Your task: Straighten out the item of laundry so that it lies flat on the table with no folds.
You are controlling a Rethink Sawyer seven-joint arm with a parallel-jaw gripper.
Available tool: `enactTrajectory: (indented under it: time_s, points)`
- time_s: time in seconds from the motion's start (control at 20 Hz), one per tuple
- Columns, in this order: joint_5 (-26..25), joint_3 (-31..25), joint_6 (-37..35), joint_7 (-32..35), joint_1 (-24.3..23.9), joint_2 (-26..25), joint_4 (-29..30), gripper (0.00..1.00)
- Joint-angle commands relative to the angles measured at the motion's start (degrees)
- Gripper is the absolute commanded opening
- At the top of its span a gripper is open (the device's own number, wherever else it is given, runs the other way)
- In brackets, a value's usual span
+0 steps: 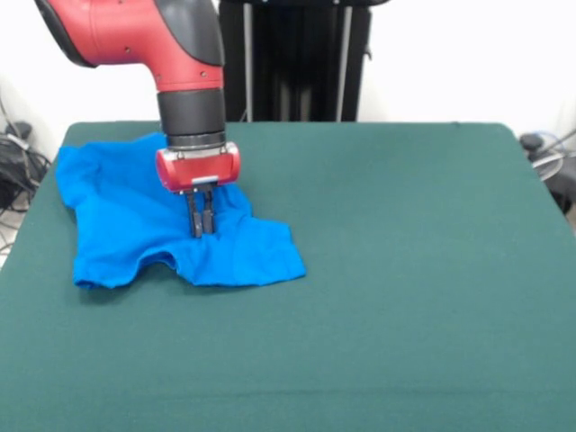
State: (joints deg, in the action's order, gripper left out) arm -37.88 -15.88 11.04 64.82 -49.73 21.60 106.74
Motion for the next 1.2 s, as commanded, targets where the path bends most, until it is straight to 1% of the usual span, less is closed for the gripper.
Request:
enactTrajectory:
  time_s: [0.05,0.3,0.4,0.5,0.6,0.75,0.95,1.05,1.2]
  points:
    - [1.6,-0.9,-6.7,9.0,7.3,-8.7,-4.0,0.0]
    - [4.3,-0.4,-9.3,9.7,9.5,-6.6,-3.3,0.0]
    - [5.6,-1.2,-10.2,10.1,9.7,-6.2,-2.7,0.0]
    - [7.5,-1.9,-11.0,10.9,10.2,-5.5,-1.3,0.0]
    - [9.8,-1.7,-10.6,13.0,11.8,-4.7,0.9,0.0]
    - [13.0,-2.4,-9.4,15.2,13.1,-5.4,3.2,0.0]
    - [16.5,-3.0,-7.7,16.5,14.4,-6.4,4.7,0.0]
    - [17.7,-2.7,-6.6,16.5,15.2,-6.7,4.9,0.0]
    - [18.0,-2.5,-5.8,15.3,15.3,-7.7,4.4,0.0]
